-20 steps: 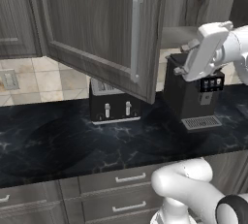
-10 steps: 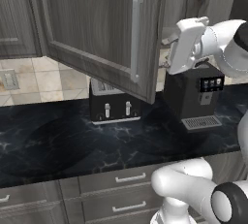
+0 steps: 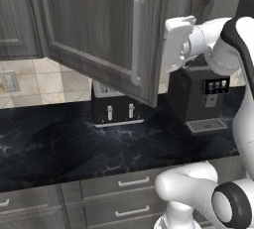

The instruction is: Open the cabinet. Pick the soap dispenser and place it next to the sink. Then close the cabinet.

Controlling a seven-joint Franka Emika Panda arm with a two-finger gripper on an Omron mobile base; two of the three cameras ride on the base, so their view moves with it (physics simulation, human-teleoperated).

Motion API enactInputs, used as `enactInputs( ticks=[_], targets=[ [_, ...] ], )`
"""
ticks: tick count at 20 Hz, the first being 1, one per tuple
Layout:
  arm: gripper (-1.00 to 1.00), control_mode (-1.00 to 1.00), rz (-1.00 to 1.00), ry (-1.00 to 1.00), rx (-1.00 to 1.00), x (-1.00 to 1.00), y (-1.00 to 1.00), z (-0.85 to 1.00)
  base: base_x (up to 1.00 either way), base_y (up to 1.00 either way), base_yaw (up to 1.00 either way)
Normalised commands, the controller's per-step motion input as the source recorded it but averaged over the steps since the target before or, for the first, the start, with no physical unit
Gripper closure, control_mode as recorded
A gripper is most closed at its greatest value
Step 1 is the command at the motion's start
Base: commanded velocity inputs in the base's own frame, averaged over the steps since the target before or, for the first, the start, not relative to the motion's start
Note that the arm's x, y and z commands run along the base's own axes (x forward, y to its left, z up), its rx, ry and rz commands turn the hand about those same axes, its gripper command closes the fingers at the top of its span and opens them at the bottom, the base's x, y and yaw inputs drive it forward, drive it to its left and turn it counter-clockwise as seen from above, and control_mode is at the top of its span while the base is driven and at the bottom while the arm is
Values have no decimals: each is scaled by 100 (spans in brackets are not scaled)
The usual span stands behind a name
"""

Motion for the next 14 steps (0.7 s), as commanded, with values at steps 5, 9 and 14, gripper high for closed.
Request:
enactInputs(
  ticks=[5, 9, 14],
  targets=[
    [-100, -100, 6, -1, 0, -28, 71, 0, 0, 0, 0],
    [-100, -100, 7, -4, 0, -48, 66, 0, 0, 0, 0],
    [-100, -100, 6, -1, 0, -31, 61, 0, 0, 0, 0]
  ],
)
